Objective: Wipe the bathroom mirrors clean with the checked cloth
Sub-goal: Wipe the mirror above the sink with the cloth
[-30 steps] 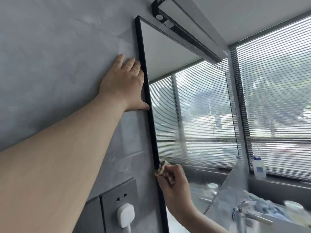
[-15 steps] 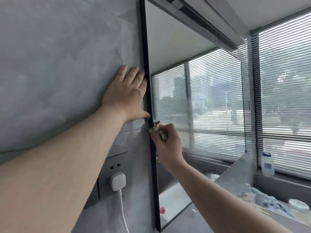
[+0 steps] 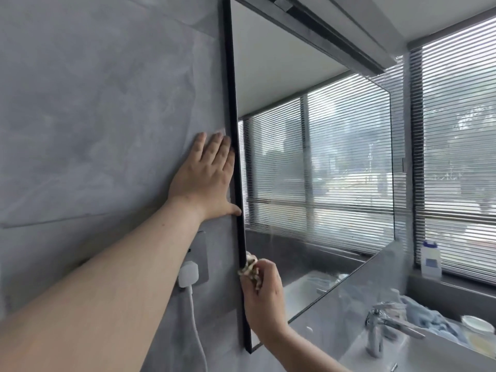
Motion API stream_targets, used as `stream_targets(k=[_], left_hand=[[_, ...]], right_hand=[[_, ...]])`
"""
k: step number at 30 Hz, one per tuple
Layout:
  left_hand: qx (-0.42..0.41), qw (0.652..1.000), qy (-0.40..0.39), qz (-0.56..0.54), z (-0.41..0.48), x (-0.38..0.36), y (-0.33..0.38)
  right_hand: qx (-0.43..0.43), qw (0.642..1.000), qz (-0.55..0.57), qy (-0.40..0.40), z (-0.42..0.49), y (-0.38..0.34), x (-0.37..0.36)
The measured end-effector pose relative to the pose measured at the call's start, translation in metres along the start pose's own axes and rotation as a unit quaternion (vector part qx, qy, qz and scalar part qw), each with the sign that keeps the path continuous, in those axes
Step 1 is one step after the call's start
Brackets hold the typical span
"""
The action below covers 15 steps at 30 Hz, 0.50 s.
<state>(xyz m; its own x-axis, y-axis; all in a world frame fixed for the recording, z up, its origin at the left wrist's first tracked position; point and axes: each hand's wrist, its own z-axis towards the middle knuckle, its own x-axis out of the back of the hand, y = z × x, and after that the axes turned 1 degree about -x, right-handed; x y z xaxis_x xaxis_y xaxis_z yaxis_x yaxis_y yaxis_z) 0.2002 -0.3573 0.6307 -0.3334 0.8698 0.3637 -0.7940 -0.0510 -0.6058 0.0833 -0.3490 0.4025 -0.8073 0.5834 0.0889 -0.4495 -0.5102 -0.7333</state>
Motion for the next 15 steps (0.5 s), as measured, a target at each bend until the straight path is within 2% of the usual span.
stream_targets(k=[4,7,11,15], left_hand=[[-0.001,1.0,0.001,0.002,0.001,0.0,0.0],[-0.009,1.0,0.003,0.001,-0.005,-0.002,0.003],[-0.032,0.999,0.0,0.043,-0.014,-0.008,0.01],[-0.037,0.999,0.003,0.04,-0.014,-0.01,0.013]], right_hand=[[0.006,1.0,0.009,0.017,0.063,-0.047,0.002],[0.03,0.999,0.023,0.028,0.075,-0.053,0.004],[-0.008,1.0,0.019,0.016,0.04,-0.018,0.002],[-0.041,0.999,0.001,0.032,-0.033,0.037,-0.01]])
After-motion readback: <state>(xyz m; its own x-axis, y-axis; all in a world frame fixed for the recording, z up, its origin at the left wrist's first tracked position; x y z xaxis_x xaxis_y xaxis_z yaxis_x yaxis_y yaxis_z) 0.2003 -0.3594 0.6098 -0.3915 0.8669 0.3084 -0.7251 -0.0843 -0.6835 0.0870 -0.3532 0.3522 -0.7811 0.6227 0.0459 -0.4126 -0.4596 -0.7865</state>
